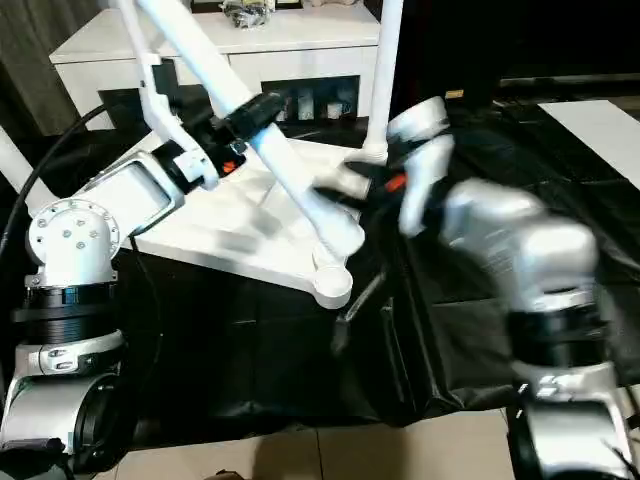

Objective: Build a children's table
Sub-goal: Pick table leg

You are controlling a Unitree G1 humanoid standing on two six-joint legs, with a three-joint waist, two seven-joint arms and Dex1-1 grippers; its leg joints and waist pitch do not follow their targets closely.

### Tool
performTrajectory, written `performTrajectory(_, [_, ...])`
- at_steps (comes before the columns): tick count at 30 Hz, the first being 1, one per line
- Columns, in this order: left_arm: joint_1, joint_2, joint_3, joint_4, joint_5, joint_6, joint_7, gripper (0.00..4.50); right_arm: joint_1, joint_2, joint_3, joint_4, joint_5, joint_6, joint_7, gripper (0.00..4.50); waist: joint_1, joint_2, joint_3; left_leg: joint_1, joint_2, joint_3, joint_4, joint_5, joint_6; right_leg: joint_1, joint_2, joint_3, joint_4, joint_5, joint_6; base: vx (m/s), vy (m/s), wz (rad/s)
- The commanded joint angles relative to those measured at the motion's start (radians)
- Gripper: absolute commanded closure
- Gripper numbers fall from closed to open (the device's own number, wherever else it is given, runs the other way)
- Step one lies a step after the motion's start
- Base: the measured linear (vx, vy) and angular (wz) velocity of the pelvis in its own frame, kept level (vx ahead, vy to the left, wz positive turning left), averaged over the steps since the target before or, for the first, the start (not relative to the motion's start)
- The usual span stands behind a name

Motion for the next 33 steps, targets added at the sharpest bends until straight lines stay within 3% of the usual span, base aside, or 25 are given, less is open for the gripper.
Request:
performTrajectory(1, [0.005,0.008,-0.019,-0.025,0.007,0.007,-0.018,2.69,0.010,0.011,0.050,-0.019,-0.036,-0.028,0.002,0.77,-0.001,-0.025,-0.073,0.026,0.038,-0.023,-0.074,-0.206,0.001,0.045,-0.029,0.026,-0.070,-0.301,-0.156,0.000,0.000,0.00])
performTrajectory(6, [0.012,0.024,-0.049,-0.029,0.031,0.003,-0.035,2.69,0.005,0.025,0.128,-0.003,-0.099,-0.064,-0.004,1.17,-0.004,-0.023,-0.073,0.026,0.039,-0.025,-0.076,-0.218,-0.005,0.045,-0.029,0.028,-0.067,-0.287,-0.156,0.000,0.000,0.00])
performTrajectory(7, [0.012,0.026,-0.052,-0.029,0.035,0.001,-0.036,2.69,0.004,0.026,0.135,-0.001,-0.104,-0.068,-0.003,1.30,-0.004,-0.026,-0.073,0.026,0.039,-0.025,-0.076,-0.216,-0.004,0.045,-0.028,0.028,-0.068,-0.283,-0.158,0.000,0.000,0.00])
performTrajectory(13, [0.019,0.040,-0.073,-0.029,0.060,-0.012,-0.044,2.69,0.000,0.040,0.149,0.013,-0.126,-0.079,-0.014,1.81,-0.005,-0.023,-0.072,0.027,0.039,-0.025,-0.077,-0.220,-0.003,0.045,-0.028,0.029,-0.066,-0.275,-0.164,0.000,0.000,0.00])
performTrajectory(21, [0.027,0.050,-0.091,-0.028,0.085,-0.030,-0.058,2.69,0.034,0.051,0.143,-0.021,-0.095,-0.066,0.017,2.40,-0.006,-0.024,-0.071,0.026,0.039,-0.024,-0.077,-0.223,0.001,0.046,-0.028,0.029,-0.067,-0.271,-0.167,0.000,0.000,0.00])
performTrajectory(24, [0.041,0.063,-0.107,-0.045,0.093,-0.036,-0.084,2.69,0.084,0.037,0.142,-0.075,-0.037,-0.073,0.103,2.61,-0.001,-0.018,-0.072,0.029,0.042,-0.025,-0.078,-0.227,0.002,0.046,-0.031,0.031,-0.066,-0.267,-0.166,0.000,0.000,0.00])
performTrajectory(26, [0.050,0.075,-0.121,-0.059,0.093,-0.044,-0.119,2.69,0.103,0.027,0.141,-0.089,-0.017,-0.072,0.133,2.64,-0.003,-0.021,-0.072,0.026,0.041,-0.025,-0.078,-0.219,0.006,0.047,-0.029,0.030,-0.066,-0.251,-0.170,0.000,0.000,0.00])
performTrajectory(28, [0.062,0.089,-0.134,-0.080,0.079,-0.043,-0.169,2.69,0.119,0.023,0.133,-0.098,0.008,-0.063,0.157,2.65,-0.004,-0.020,-0.073,0.026,0.040,-0.025,-0.078,-0.226,0.007,0.047,-0.029,0.029,-0.067,-0.259,-0.172,0.000,0.000,0.00])
performTrajectory(30, [0.082,0.102,-0.133,-0.111,0.019,-0.015,-0.250,2.13,0.138,0.023,0.112,-0.109,0.050,-0.049,0.186,2.65,-0.004,-0.021,-0.071,0.024,0.042,-0.026,-0.080,-0.237,0.008,0.049,-0.032,0.029,-0.064,-0.275,-0.175,0.000,0.000,0.00])
performTrajectory(33, [0.118,0.100,-0.079,-0.156,-0.161,0.046,-0.433,1.91,0.169,0.015,0.073,-0.132,0.128,-0.020,0.248,2.66,-0.005,-0.023,-0.069,0.026,0.041,-0.025,-0.081,-0.250,0.014,0.048,-0.032,0.029,-0.066,-0.289,-0.187,0.000,0.000,0.00])
